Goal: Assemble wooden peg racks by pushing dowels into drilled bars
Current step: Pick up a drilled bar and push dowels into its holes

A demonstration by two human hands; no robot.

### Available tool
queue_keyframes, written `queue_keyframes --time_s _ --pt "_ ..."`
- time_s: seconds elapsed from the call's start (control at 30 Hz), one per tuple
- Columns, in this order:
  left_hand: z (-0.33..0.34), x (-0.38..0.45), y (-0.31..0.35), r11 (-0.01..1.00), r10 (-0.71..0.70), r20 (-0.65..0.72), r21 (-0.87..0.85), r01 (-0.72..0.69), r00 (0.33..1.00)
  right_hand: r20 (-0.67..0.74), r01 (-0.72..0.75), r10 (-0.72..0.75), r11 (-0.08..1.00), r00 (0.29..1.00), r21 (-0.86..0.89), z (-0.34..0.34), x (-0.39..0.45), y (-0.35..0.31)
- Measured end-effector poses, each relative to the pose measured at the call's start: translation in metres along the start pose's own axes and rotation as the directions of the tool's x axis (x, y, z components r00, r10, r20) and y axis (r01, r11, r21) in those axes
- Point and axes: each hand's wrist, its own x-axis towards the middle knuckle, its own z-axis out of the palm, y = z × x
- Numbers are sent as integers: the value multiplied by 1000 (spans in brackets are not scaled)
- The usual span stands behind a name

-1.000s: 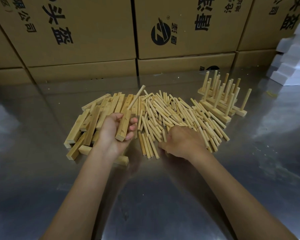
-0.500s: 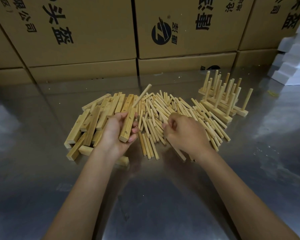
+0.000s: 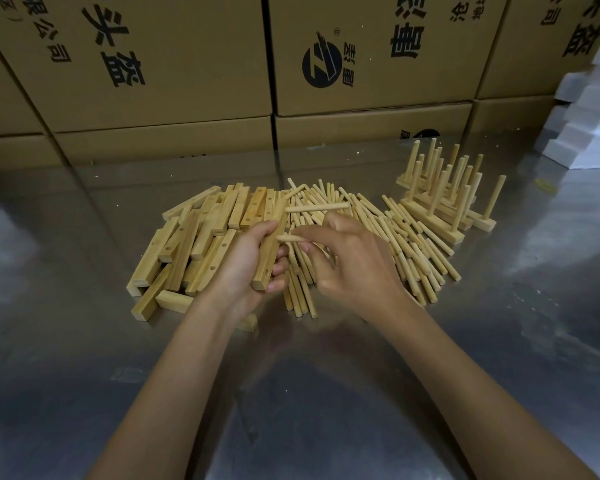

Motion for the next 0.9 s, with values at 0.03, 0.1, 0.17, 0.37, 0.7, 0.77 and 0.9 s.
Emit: queue_keyframes --time_s 0.03,0.1,0.17,0.37,0.7,0.77,0.9 --pt "0 1 -1 1000 3 4 9 -3 1000 -6 5 -5 1000 1000 9 0 0 0" --pt "0 1 -2 1000 15 13 25 -15 1000 -11 12 -12 999 1000 30 1 -1 0" --pt "-1 1 -3 998 23 29 52 -24 999 -6 20 -20 999 1000 39 2 -1 0" --pt "1 0 -6 986 42 98 156 -57 994 104 -132 106 949 989 287 -2 2 7" --pt "-7 -1 0 968 33 151 241 -69 988 79 -149 133 954 988 259 4 -3 0" --pt "-11 0 2 963 43 163 255 -84 986 17 -90 89 984 996 152 9 -6 -7" --pt "-12 2 0 928 67 184 350 -130 981 191 -385 334 784 923 487 10 -6 -9"
